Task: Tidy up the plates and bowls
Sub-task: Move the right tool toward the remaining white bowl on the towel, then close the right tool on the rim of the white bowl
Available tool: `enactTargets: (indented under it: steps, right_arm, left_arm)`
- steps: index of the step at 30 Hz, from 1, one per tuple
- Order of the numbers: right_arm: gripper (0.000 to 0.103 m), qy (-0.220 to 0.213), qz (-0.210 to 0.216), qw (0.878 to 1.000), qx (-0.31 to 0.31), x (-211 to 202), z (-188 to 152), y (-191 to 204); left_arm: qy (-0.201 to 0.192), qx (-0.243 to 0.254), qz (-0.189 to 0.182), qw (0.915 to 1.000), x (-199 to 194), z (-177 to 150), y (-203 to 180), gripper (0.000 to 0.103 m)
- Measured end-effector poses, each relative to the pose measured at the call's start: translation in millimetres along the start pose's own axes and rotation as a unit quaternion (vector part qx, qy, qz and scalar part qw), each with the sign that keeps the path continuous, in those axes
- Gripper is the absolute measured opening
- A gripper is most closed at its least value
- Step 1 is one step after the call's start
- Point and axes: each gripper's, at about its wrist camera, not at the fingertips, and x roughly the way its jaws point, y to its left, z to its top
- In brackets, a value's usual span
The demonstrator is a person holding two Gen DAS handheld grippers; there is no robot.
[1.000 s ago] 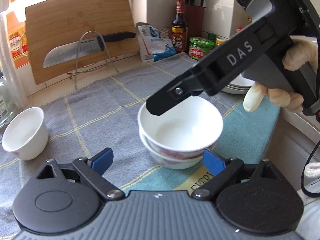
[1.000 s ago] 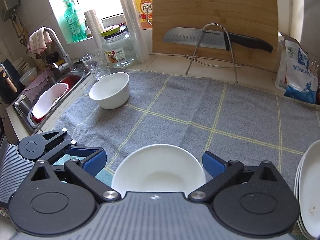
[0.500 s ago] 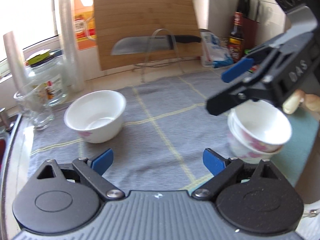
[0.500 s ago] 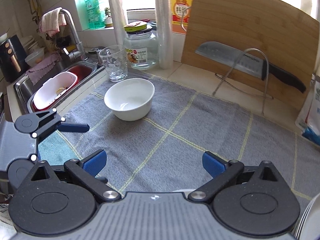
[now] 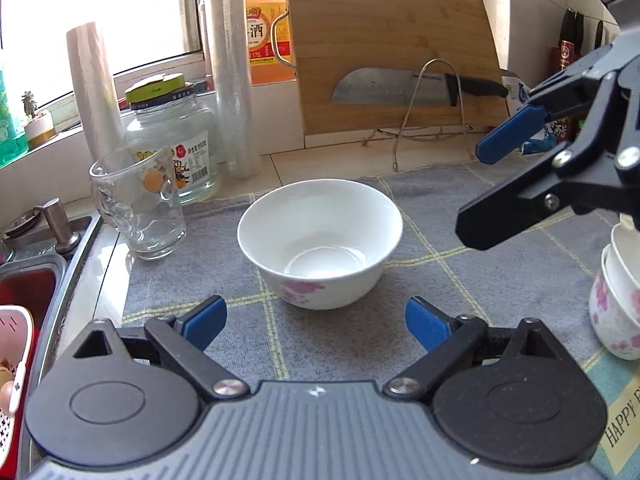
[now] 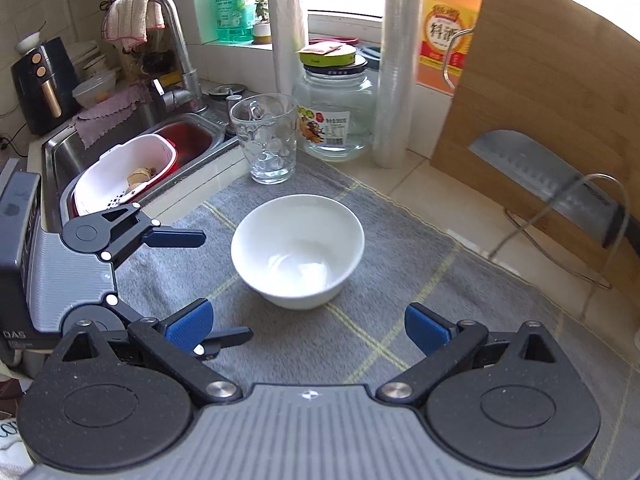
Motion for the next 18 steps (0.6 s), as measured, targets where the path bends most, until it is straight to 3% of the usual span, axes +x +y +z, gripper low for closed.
enactTargets:
  steps: [18]
  right_arm:
    - [0.102, 0.027, 0.043, 0.999, 0.012, 74.4, 42.2, -19.0]
  left_arm:
    - [-0.017, -0.005, -0.017, 0.9997, 29.0, 8.7, 3.4, 0.096]
